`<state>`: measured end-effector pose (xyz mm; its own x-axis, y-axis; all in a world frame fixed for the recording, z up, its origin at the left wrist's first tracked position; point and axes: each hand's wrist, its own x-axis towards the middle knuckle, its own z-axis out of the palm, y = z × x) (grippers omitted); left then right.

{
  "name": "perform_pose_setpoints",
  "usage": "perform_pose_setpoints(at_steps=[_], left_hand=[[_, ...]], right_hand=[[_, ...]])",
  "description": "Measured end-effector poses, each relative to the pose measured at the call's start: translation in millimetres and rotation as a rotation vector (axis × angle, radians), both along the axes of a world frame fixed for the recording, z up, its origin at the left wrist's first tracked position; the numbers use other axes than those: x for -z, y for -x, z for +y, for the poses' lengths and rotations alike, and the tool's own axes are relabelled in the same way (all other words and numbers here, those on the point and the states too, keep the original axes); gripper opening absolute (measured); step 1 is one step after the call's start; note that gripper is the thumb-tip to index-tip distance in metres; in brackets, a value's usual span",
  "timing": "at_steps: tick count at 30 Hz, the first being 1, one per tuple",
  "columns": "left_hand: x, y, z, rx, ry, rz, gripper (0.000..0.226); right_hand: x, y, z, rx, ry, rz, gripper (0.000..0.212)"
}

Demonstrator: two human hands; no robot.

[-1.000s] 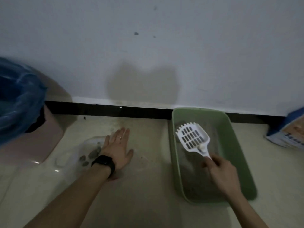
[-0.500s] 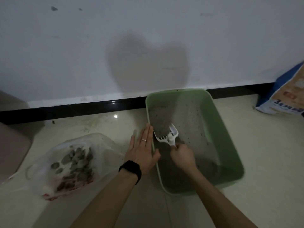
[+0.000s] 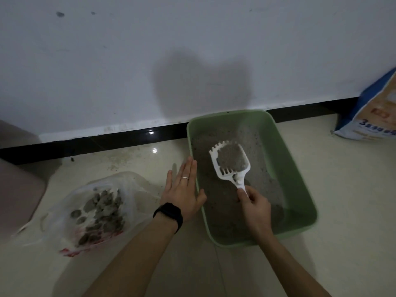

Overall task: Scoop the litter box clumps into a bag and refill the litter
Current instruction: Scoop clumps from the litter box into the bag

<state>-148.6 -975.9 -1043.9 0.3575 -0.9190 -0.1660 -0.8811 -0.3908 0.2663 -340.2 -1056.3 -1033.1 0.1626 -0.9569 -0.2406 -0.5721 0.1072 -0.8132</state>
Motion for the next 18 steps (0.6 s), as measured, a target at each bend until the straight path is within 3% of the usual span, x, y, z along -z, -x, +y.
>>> perform_pose_setpoints(at_steps=[12,18], left_hand=[[-3.8,-6.5,-1.0,0.045,-0.077,-0.036,0.08],[-14.8,-57.8,28.0,0.138,-0.063,-0.078,0.072]], right_hand=[[-19.4,4.4,-0.8,0.015,-0.071,-0.012,0.032],[-41.1,-3.2,1.1,-0.071,-0.057,-0.062,0.03]])
